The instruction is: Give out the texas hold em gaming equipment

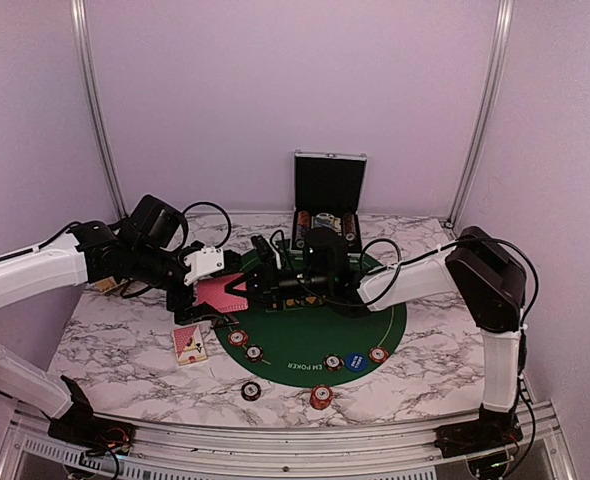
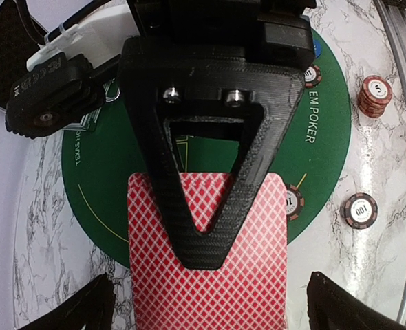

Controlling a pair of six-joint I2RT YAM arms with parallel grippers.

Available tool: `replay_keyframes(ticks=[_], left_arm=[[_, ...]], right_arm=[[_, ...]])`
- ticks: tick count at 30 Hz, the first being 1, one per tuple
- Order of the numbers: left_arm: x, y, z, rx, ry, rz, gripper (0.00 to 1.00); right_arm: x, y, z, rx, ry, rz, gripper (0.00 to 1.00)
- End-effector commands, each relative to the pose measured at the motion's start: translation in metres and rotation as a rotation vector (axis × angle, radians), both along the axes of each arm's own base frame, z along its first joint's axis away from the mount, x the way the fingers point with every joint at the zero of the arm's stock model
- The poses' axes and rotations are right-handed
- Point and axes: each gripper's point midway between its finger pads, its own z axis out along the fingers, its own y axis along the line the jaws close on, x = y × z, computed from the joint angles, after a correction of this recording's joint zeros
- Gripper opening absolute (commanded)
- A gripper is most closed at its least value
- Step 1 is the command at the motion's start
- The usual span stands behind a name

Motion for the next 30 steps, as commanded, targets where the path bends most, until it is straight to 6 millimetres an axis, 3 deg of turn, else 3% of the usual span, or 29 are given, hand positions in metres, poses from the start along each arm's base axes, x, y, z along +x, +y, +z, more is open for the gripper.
replay_keyframes(ticks=[1,9,21,30], left_arm=[[0.002,0.002,-0.002,0.047,-0.010,-0.009,0.99],[-0.003,0.003,-0.017,0.083,0.020,-0.044,0.99],[0.007,-0.001,-0.012,0.080,-0.022,-0.040,0.99],[0.012,-0.001,-0.020,0.112,-0.025,-0.044,0.89]], right_arm=[[-0.004,0.007,0.049,0.107,-0.074,0.017,0.00],[-0.007,0.007,0.050,0.114,-0.068,0.025,0.00],[-0.009,0.011,0.039,0.088,-0.051,0.037,0.00],[-0.012,0.013,0.032,0.076,-0.040,0.048,0.00]])
